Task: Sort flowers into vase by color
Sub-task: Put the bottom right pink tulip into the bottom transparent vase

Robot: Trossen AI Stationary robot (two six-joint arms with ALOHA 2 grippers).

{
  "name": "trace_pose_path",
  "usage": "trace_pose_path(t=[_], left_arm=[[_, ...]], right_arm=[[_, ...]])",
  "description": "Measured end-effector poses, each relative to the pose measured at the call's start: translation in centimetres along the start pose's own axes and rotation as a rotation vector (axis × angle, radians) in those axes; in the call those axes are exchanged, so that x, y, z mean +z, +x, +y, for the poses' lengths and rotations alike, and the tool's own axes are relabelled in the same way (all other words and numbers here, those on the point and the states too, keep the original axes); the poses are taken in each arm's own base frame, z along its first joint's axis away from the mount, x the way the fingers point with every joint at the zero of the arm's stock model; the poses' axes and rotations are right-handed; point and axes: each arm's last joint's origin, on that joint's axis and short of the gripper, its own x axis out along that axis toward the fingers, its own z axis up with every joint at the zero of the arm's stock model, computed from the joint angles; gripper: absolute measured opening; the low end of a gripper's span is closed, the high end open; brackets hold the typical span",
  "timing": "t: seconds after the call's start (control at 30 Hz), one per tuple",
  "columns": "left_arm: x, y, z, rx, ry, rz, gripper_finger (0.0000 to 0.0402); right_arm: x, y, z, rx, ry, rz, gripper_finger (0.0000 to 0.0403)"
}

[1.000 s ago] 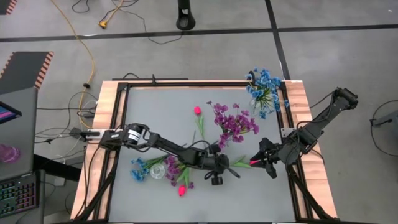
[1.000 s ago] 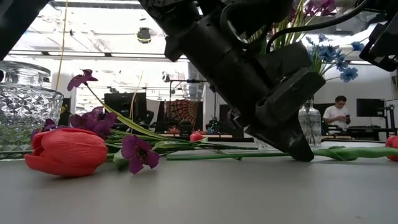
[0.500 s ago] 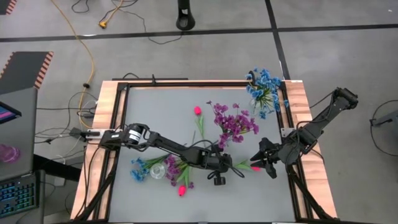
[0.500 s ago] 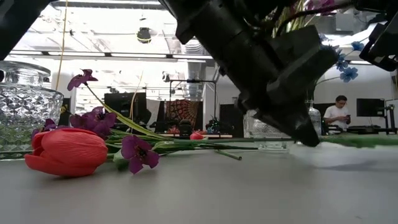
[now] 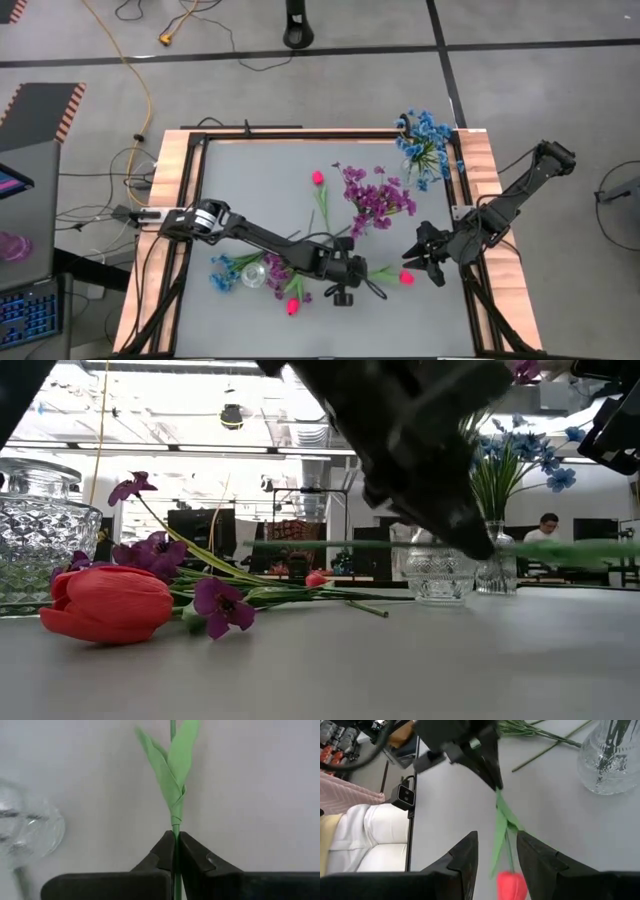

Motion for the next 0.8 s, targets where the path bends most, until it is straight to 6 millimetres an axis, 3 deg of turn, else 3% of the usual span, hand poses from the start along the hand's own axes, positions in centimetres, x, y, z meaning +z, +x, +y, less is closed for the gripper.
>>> trace_pose_path(t=[0.53, 0.7, 0.8], left_arm=[[1.8, -7.5, -1.6, 0.069, 0.102, -0.077, 0.0000], [0.8, -10.7, -0.6, 0.115, 0.070, -0.104, 0.0000], [-0.9, -12.8, 0.3, 0.157, 0.025, -0.120, 0.0000]], right_arm=[[0.0, 0.0, 0.0, -0.001, -0.002, 0.002, 0.0162], [0.0, 0.0, 0.0, -0.003, -0.003, 0.003, 0.0162], [0.0, 0.0, 0.0, -0.003, -0.003, 0.003, 0.0162]])
